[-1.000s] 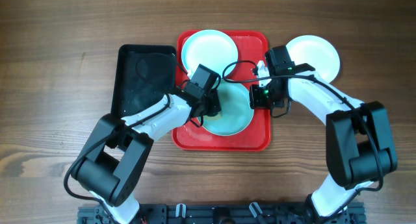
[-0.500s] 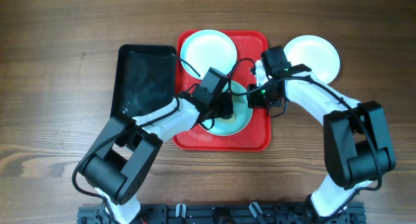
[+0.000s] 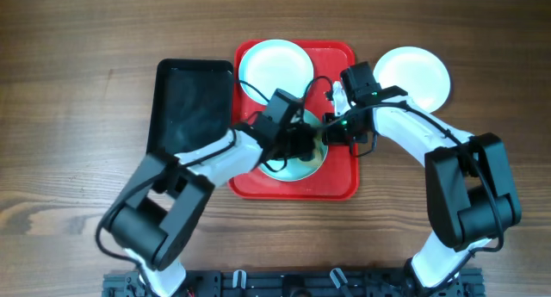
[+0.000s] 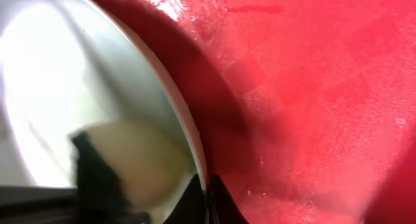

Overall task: Clean dirty plates on tray and stack at the side
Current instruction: 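Scrub the pale-green plate with the sponge in the left gripper, then return the sponge to the black tray with the left gripper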

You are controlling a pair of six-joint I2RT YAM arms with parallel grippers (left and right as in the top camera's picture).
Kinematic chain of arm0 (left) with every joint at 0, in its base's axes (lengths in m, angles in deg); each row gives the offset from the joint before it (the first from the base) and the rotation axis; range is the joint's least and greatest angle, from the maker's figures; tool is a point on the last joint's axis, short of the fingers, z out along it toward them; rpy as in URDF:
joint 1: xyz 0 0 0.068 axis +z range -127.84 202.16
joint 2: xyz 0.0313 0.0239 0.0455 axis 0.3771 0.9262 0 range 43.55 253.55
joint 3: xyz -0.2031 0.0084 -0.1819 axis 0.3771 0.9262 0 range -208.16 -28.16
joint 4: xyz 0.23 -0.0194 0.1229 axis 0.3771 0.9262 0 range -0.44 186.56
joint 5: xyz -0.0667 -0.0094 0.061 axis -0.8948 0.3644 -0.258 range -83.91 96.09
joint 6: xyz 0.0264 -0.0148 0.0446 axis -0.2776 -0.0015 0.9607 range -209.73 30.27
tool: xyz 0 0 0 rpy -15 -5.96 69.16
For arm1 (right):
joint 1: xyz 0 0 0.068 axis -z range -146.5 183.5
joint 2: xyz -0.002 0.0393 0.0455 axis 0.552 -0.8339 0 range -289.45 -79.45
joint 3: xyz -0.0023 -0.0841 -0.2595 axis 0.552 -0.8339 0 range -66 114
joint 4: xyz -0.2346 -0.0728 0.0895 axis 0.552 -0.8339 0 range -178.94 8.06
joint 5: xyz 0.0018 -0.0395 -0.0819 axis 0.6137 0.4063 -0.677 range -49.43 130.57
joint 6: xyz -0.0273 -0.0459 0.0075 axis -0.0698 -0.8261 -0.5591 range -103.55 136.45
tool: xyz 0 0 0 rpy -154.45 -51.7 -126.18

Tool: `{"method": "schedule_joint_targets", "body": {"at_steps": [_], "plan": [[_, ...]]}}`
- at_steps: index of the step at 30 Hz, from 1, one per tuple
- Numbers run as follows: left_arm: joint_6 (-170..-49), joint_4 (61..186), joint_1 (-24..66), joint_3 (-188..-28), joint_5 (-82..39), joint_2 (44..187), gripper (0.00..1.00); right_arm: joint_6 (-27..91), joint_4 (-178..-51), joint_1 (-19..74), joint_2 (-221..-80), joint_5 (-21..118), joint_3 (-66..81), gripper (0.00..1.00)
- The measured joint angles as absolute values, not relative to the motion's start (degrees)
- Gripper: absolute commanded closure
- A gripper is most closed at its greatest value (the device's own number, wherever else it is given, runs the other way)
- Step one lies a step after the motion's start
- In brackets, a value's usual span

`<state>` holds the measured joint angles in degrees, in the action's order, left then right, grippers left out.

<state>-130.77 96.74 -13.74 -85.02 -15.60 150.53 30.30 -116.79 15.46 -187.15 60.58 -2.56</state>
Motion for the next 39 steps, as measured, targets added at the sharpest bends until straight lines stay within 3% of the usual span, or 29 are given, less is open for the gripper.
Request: {"method": "schedule_joint_targets", "body": {"at_steps": [6,10,13,17,27,39], "plan": [[-128.6,101.4,-6.4,-85.1,-14.7,140.9,0.96,30.3,-116.6,14.6,-187.1,61.1,-2.6,0.95],[-125.4,105.6,-0.5,-85.5,-14.6,133.8,0.95,30.0,-116.6,14.6,-187.1,61.3,-2.6,0.64],[-121.8,109.4,2.6,-85.6,-13.9,132.0,0.94,30.0,-116.6,14.6,-187.1,61.6,-2.6,0.57],[-116.9,117.0,7.0,-85.6,-6.2,131.9,0.95,30.1,-116.4,14.6,-187.1,62.0,-2.6,0.62],[-109.2,118.7,10.6,-85.6,14.8,132.1,0.95,30.1,-116.3,14.6,-187.1,62.0,-2.6,0.62],[-104.7,115.6,10.6,-85.6,17.5,140.0,0.91,30.1,-116.2,14.5,-187.1,61.8,-2.6,0.63]]}}
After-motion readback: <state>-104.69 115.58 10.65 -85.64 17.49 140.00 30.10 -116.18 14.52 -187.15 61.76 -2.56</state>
